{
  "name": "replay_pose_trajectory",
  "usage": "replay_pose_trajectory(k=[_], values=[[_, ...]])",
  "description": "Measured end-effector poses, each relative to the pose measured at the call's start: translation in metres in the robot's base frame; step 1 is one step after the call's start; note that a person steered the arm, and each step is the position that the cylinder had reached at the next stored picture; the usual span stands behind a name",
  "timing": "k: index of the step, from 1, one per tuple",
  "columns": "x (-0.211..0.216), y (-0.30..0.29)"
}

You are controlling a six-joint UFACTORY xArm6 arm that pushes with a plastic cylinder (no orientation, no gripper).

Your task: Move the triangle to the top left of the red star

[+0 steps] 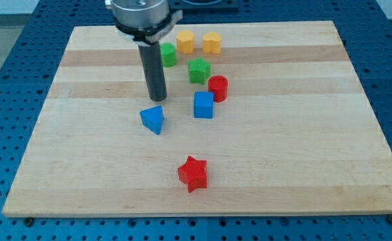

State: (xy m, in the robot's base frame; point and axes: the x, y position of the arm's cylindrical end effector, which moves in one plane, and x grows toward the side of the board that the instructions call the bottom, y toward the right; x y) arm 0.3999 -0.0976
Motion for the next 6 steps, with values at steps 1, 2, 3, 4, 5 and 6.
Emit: replay_pose_trajectory(k=[1,2,3,4,5,6], values=[[0.000,-0.025],[0.022,-0.008],[0.066,0.028],[0.106,0.062],[0.114,0.073],[0.093,0.066]])
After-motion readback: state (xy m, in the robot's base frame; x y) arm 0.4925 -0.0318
